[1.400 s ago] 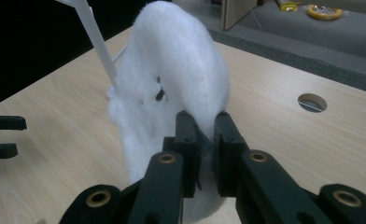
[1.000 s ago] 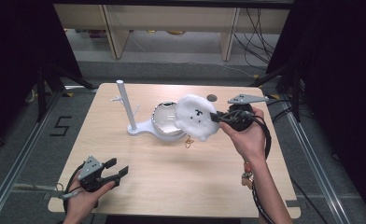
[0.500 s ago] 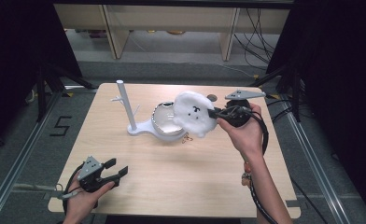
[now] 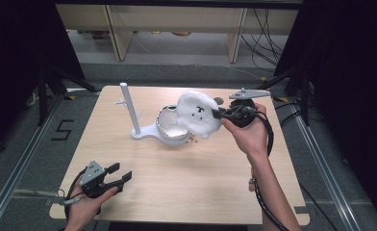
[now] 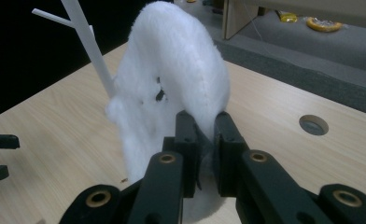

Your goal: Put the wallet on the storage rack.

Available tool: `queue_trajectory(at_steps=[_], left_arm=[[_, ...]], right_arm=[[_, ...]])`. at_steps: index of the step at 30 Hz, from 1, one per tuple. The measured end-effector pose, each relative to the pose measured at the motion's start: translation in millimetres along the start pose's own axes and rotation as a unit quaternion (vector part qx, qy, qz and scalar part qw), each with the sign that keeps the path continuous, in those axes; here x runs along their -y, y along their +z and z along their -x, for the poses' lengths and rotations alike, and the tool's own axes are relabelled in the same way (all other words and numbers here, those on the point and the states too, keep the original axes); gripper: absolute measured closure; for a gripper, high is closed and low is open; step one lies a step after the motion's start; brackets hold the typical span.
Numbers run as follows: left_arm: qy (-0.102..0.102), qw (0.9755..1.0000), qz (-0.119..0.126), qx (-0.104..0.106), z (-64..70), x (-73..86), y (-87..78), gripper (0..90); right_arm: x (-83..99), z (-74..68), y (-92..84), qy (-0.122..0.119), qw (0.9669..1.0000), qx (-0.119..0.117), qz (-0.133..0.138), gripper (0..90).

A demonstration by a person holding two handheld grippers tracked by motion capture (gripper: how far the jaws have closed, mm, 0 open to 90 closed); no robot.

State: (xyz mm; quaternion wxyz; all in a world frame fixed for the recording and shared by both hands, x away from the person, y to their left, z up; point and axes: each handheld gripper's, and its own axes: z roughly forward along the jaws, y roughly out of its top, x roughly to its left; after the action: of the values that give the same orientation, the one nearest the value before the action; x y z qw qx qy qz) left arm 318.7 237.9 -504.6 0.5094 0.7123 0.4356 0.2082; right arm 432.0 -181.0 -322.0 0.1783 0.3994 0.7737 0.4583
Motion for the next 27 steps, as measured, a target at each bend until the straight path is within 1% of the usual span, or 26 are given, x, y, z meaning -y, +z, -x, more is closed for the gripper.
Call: queue_trajectory(at_steps=[1, 2, 5, 6, 7, 8, 9, 10, 12, 13, 14, 15, 17, 18, 19, 20, 22, 23, 24, 25, 26, 27], left_arm=[[0.0, 1.0, 0.0, -0.001, 0.1, -0.1, 0.0, 36.6], [0.0, 1.0, 0.0, 0.0, 0.0, 0.0, 0.1, 36.6], [0.001, 1.0, 0.001, 0.001, 0.0, 0.0, 0.3, 36.6], [0.0, 1.0, 0.001, 0.002, 0.2, 0.0, 0.5, 36.6], [-0.001, 1.0, 0.0, 0.0, 0.4, -0.1, 0.3, 36.7], [-0.001, 1.0, 0.0, 0.0, 0.5, -0.2, 0.2, 36.7], [-0.001, 1.0, 0.0, -0.001, 0.5, -0.3, 0.2, 36.6], [-0.001, 1.0, 0.0, -0.001, 0.5, -0.3, 0.2, 36.7], [0.0, 1.0, 0.001, -0.001, 0.6, -0.3, 0.3, 36.7], [-0.001, 1.0, 0.004, 0.004, 0.1, -0.1, 1.0, 36.7], [-0.001, 1.0, 0.004, 0.004, 0.3, 0.0, 1.2, 36.7], [-0.001, 1.0, 0.004, 0.004, 0.2, 0.0, 1.3, 36.7], [-0.001, 1.0, 0.004, 0.005, 0.0, 0.0, 1.3, 36.7], [0.0, 1.0, 0.001, 0.001, 0.3, -0.2, 0.6, 36.7], [-0.001, 1.0, 0.002, 0.002, 0.3, -0.2, 0.6, 36.7], [-0.002, 1.0, 0.002, 0.001, 0.3, -0.2, 0.7, 36.7], [-0.001, 1.0, 0.002, 0.002, 0.2, -0.2, 0.6, 36.7], [-0.002, 1.0, 0.002, 0.001, 0.2, -0.2, 0.6, 36.7], [-0.002, 1.0, 0.002, 0.002, 0.3, -0.2, 0.6, 36.7], [-0.002, 1.0, 0.002, 0.002, 0.2, -0.2, 0.6, 36.7], [-0.002, 1.0, 0.002, 0.001, 0.2, -0.2, 0.5, 36.7], [-0.001, 1.0, 0.002, 0.001, 0.0, -0.2, 0.5, 36.7]], right_arm=[[-1.3, 0.5, 0.1, -0.006, 1.0, 0.002, 0.0, 83.2], [-2.3, -0.4, 0.4, -0.001, 1.0, 0.002, 0.002, 83.2], [-3.6, -0.3, 1.4, -0.005, 1.0, 0.003, 0.005, 83.2], [-4.3, 0.0, 1.5, -0.007, 1.0, -0.001, 0.004, 83.2], [-5.3, -0.3, 1.9, -0.005, 1.0, 0.002, 0.004, 83.2], [-6.0, -0.2, 1.2, -0.009, 0.9999, 0.007, 0.0, 83.2], [-6.4, 0.5, 2.9, -0.018, 0.9998, 0.003, 0.004, 83.2], [-7.6, -1.7, 2.7, -0.006, 1.0, 0.005, 0.002, 83.2], [-8.1, -1.2, 3.2, -0.01, 0.9999, 0.005, 0.003, 83.2], [-8.6, -0.3, 5.5, -0.019, 0.9997, 0.003, 0.012, 83.2], [-9.5, -0.7, 5.1, -0.016, 0.9998, 0.001, 0.007, 83.2], [-9.4, -2.0, 5.2, -0.005, 1.0, 0.002, 0.007, 83.2], [-10.6, -1.8, 5.4, -0.007, 1.0, 0.002, 0.004, 83.2], [-10.9, -2.2, 6.4, -0.007, 1.0, 0.003, 0.006, 83.2], [-11.2, -1.6, 7.6, -0.009, 0.9999, 0.0, 0.009, 83.2], [-11.7, -1.0, 7.9, -0.015, 0.9999, 0.002, 0.008, 83.2], [-12.0, -1.4, 9.0, -0.01, 0.9999, 0.001, 0.01, 83.2], [-12.3, -2.7, 9.4, -0.004, 1.0, 0.001, 0.007, 83.2], [-12.7, -1.8, 10.9, -0.013, 0.9999, 0.0, 0.009, 83.2], [-13.2, -3.1, 10.6, -0.007, 0.9999, 0.004, 0.008, 83.2], [-13.6, -3.1, 11.1, -0.006, 0.9999, 0.002, 0.008, 83.2], [-14.2, -2.8, 11.5, -0.01, 0.9999, 0.003, 0.008, 83.2]])
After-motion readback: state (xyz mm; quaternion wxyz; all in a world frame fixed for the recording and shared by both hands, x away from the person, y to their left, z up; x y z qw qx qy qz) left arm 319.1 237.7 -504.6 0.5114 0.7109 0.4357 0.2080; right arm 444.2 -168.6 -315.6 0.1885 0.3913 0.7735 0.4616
